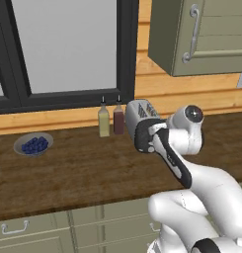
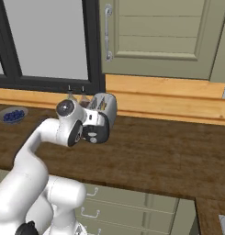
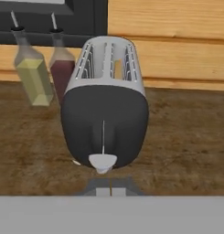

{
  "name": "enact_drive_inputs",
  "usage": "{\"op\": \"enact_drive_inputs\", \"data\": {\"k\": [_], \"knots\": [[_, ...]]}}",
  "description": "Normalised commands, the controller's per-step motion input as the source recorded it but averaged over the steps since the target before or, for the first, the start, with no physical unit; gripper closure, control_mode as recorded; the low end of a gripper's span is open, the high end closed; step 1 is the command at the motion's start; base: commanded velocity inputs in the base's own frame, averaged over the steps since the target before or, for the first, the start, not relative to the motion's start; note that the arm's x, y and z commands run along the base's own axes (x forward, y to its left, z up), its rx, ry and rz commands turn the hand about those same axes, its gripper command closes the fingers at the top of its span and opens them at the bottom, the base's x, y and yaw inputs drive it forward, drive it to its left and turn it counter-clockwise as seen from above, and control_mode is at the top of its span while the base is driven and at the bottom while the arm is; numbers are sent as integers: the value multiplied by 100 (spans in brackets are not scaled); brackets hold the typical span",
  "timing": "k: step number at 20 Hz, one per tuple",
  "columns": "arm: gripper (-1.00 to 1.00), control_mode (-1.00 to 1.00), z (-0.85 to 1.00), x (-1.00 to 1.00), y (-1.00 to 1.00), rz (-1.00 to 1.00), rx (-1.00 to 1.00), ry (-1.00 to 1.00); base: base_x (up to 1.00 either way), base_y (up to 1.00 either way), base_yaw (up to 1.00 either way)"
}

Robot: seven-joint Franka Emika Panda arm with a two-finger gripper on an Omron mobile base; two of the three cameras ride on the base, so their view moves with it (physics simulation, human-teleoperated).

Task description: Start the toaster. Once the lever pops up, take the bread to the plate on the dining counter.

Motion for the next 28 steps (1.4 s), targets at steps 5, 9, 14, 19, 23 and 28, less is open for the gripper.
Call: {"op": "enact_drive_inputs", "data": {"k": [5, 9, 14, 19, 23, 28], "knots": [[100, -100, 100, -7, 1, -1, 0, 0, 0, 0, 0], [100, -100, 100, 0, 0, -4, 0, 0, 0, 0, 0], [-100, -100, 51, 0, 3, 0, 0, 0, 0, 0, 0], [-100, -100, 0, 0, 0, -1, 0, 0, 0, 0, 0], [-100, -100, 0, 0, 0, 0, 0, 0, 0, 0, 0], [-100, -100, 6, -8, 0, 0, 0, -7, 0, 0, 0]]}}
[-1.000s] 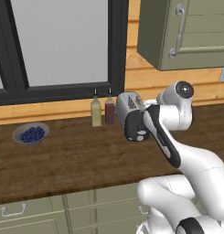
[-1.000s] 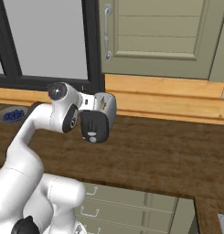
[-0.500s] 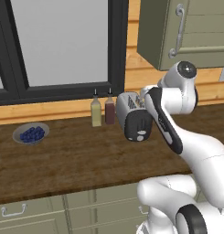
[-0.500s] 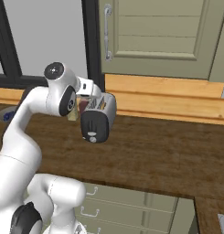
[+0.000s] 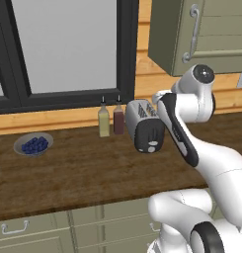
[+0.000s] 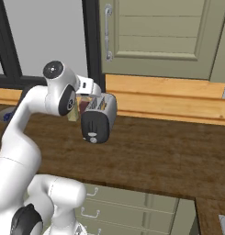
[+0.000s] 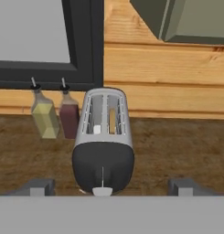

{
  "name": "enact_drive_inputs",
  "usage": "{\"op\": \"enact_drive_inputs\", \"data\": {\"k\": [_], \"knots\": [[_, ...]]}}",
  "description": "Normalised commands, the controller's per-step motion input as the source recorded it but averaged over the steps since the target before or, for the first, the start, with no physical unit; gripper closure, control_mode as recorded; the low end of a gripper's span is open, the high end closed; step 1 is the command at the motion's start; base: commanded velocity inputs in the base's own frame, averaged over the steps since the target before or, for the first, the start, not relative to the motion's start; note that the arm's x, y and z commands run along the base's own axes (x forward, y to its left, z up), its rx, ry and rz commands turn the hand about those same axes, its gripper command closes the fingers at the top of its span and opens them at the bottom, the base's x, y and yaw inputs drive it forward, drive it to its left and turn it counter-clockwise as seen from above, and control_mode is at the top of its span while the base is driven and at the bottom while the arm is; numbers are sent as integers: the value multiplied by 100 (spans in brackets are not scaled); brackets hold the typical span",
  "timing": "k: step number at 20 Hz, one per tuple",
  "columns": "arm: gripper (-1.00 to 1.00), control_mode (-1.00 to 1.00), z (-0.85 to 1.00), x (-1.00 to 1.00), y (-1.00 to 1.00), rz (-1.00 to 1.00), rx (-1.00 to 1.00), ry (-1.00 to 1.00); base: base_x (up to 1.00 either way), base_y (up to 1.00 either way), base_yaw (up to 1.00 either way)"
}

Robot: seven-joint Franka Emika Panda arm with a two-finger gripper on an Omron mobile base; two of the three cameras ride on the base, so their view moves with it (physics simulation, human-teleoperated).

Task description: Start the toaster. Once the lever pops up, take the bread to the plate on the dining counter.

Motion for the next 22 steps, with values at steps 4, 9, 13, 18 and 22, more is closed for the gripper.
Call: {"op": "enact_drive_inputs", "data": {"k": [4, 9, 13, 18, 22], "knots": [[-100, -100, 4, -2, 0, 0, 0, -2, 0, 0, 0], [-100, -100, 0, 0, 0, 0, 0, 0, 0, 0, 0], [-100, -100, 0, 0, 0, 0, 0, 0, 0, 0, 0], [-100, -100, 0, 0, 0, 0, 0, 0, 0, 0, 0], [-100, -100, 0, 0, 0, 0, 0, 0, 0, 0, 0]]}}
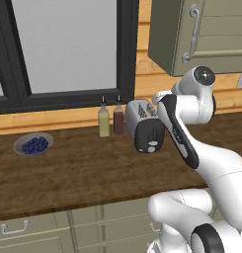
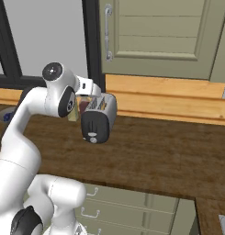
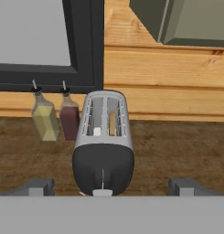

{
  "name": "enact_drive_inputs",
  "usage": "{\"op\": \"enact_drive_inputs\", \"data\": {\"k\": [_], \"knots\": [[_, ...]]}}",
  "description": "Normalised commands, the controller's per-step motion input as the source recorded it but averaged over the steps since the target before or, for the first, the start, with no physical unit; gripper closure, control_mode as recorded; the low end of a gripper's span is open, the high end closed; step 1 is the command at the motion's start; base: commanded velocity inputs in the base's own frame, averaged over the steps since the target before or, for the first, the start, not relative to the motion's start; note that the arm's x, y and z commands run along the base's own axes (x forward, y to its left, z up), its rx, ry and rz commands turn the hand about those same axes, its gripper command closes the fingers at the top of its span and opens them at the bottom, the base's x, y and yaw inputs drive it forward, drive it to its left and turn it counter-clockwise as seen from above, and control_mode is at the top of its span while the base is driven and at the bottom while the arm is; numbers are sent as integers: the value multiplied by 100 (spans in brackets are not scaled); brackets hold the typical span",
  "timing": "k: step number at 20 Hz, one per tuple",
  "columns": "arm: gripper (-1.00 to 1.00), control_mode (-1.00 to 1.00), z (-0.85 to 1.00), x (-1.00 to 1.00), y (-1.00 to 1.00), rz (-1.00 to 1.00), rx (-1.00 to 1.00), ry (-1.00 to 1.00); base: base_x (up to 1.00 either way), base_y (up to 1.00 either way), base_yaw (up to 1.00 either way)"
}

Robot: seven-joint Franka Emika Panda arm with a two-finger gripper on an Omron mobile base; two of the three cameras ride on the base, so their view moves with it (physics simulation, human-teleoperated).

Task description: Start the toaster. Once the lever pops up, take the bread to the plate on the dining counter.

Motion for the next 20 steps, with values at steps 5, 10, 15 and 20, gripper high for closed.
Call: {"op": "enact_drive_inputs", "data": {"k": [5, 10, 15, 20], "knots": [[-100, -100, 0, 0, 0, 0, 0, 0, 0, 0, 0], [-100, -100, 0, 0, 0, 0, 0, 0, 0, 0, 0], [-100, -100, 0, 0, 0, 0, 0, 0, 0, 0, 0], [-100, -100, 0, 0, 0, 0, 0, 0, 0, 0, 0]]}}
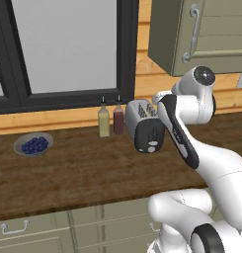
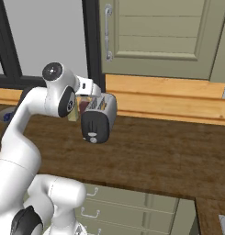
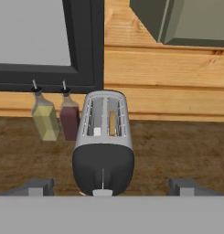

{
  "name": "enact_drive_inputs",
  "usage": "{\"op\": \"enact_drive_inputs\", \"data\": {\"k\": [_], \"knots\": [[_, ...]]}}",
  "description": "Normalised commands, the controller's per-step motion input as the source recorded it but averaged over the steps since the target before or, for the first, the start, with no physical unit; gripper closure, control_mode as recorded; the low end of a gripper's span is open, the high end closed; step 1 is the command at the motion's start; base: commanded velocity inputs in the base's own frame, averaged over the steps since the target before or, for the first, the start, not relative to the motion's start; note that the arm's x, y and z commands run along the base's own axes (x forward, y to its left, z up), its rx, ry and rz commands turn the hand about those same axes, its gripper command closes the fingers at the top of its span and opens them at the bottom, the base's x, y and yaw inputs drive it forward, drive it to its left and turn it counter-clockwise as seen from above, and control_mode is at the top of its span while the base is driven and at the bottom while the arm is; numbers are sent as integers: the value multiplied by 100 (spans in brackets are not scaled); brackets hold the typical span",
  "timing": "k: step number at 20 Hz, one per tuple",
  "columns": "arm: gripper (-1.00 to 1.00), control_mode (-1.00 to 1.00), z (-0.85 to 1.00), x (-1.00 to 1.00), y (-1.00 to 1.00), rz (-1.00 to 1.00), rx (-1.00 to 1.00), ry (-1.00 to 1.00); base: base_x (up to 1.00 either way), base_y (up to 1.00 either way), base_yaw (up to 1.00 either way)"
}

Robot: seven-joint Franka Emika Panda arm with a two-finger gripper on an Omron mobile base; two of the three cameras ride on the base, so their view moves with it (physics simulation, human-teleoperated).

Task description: Start the toaster. Once the lever pops up, take the bread to the plate on the dining counter.

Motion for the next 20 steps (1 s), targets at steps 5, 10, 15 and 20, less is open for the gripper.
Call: {"op": "enact_drive_inputs", "data": {"k": [5, 10, 15, 20], "knots": [[-100, -100, 0, 0, 0, 0, 0, 0, 0, 0, 0], [-100, -100, 0, 0, 0, 0, 0, 0, 0, 0, 0], [-100, -100, 0, 0, 0, 0, 0, 0, 0, 0, 0], [-100, -100, 0, 0, 0, 0, 0, 0, 0, 0, 0]]}}
